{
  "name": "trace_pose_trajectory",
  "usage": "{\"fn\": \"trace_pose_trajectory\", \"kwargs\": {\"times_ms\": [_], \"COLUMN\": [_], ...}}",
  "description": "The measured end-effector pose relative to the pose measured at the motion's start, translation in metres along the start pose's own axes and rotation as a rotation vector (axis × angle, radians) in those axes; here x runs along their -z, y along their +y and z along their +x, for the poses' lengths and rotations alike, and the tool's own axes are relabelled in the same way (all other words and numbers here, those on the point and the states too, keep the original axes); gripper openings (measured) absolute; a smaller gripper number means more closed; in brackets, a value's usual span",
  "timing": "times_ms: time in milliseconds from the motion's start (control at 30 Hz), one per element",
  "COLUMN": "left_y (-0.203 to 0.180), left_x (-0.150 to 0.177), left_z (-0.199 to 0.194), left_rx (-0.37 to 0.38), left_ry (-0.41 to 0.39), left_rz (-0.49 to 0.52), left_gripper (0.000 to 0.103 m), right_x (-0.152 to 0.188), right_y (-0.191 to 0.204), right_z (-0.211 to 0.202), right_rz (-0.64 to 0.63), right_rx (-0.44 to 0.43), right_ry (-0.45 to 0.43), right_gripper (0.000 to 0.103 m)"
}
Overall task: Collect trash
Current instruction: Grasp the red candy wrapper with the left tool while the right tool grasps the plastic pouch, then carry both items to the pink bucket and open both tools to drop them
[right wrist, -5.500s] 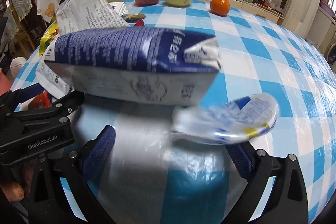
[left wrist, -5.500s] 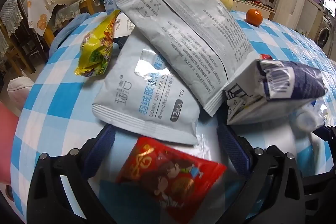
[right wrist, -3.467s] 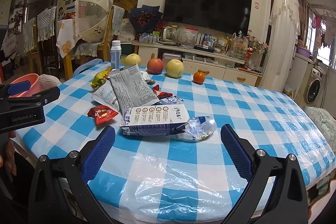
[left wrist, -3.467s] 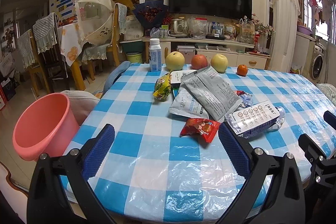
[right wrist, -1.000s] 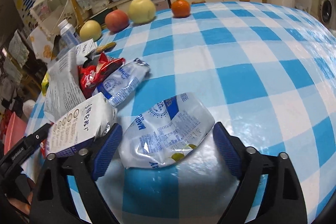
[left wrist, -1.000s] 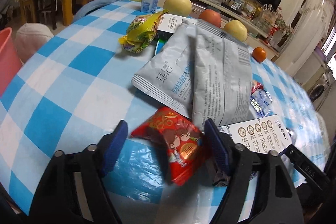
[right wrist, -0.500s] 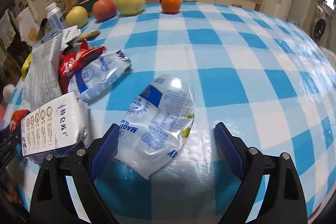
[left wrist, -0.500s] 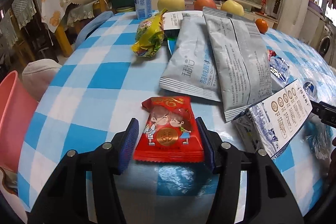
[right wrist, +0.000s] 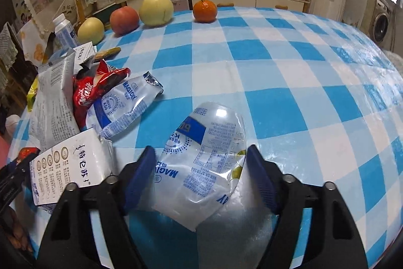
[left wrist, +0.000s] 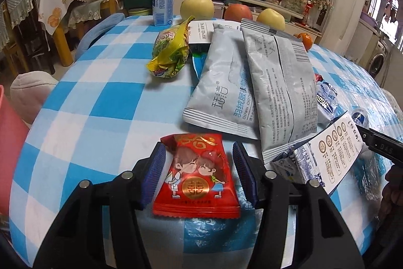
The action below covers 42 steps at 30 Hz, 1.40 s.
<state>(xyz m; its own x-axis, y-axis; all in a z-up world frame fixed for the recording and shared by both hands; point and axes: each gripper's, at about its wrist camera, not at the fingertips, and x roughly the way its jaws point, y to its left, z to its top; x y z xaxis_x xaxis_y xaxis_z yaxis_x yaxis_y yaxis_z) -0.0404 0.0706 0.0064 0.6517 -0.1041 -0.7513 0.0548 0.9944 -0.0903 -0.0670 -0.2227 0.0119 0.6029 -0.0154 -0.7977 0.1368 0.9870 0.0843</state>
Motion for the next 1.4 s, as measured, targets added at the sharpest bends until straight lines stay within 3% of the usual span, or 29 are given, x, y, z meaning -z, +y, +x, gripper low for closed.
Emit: {"fn": "trace_pose_trajectory", "kwargs": {"times_ms": [100,433,833,1100,1400], "left_y": [0.003,0.012,0.053,0.116,0.219], "left_x": [-0.002,-0.002,-0.014,-0.016,-0.003], "left_z": [0.001,-0.002,-0.048,-0.086,-0.118], "left_rx": [0.004,0.043,0.034,-0.086,-0.284], "left_ry": [-0.001,-0.005,-0.153,-0.258,-0.327], "left_rz": [-0.01,-0.025,-0.12,-0.237,-0.474], "left_gripper": [0.048,0.045,0.045,0.045,0.045], "right_x": [-0.001,-0.004,-0.009,-0.012,-0.002], "right_y": [0.004,0.017,0.029,0.09,0.251], "right_z": [0.001,-0.008,-0.051,-0.094,-0.122], "right_rz": [-0.012,-0.07,-0.066,-0.086,-0.282], "right_rx": [0.01,0.032,-0.06,-0.275,-0.566], "right_ry": [-0.004,-0.07,-0.187,-0.219,-0.177], "right_gripper": [0.068,0.067,0.067,0.067,0.067]}}
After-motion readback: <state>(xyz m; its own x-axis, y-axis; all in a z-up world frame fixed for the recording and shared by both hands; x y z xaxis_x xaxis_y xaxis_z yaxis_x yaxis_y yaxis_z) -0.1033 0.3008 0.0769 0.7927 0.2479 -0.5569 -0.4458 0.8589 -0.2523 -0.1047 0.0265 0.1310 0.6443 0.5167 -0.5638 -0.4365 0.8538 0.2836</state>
